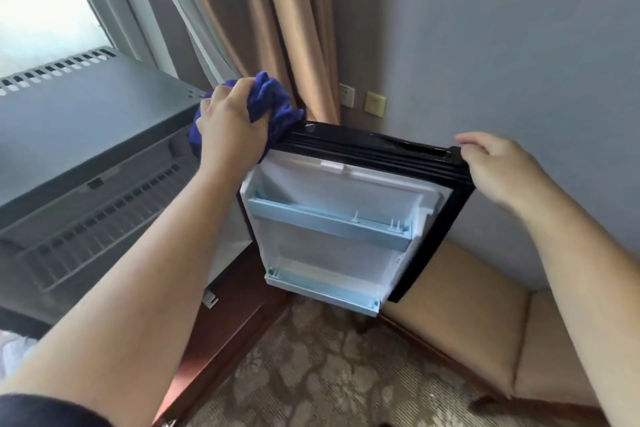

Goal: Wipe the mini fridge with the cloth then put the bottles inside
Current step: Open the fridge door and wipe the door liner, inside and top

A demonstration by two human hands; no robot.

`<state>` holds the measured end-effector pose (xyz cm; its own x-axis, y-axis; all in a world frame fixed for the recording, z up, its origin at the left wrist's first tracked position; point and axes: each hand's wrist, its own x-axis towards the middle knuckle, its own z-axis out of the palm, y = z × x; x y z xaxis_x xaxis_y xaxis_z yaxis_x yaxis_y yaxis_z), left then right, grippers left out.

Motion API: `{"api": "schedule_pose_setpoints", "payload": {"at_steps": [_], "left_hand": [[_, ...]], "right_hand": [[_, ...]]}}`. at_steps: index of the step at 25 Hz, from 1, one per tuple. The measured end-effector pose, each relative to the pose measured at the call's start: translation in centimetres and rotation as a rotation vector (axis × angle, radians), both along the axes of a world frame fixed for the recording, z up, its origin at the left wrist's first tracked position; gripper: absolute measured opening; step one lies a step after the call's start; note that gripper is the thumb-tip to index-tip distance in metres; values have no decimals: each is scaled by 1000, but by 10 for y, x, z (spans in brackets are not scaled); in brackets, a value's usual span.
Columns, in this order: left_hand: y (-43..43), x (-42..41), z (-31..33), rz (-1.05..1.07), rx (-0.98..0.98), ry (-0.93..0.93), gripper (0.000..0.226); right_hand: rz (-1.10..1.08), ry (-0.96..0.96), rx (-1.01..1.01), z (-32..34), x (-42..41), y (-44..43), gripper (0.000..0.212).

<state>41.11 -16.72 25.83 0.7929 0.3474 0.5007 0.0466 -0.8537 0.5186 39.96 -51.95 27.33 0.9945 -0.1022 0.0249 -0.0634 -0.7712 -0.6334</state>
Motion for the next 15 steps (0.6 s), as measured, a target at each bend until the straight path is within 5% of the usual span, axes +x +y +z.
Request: {"api": "schedule_pose_setpoints", "payload": {"at_steps": [4, 11, 15], "left_hand": [[-42, -8, 5, -11, 69, 51, 44], [-195, -30, 16, -305, 306, 86, 35], [-152, -28, 52, -394, 347, 224, 18]], "right_hand": [[20, -37, 208, -14, 1, -6, 31], [155, -118, 179, -25, -11, -17, 31], [224, -157, 97, -22, -14, -20, 29]]}}
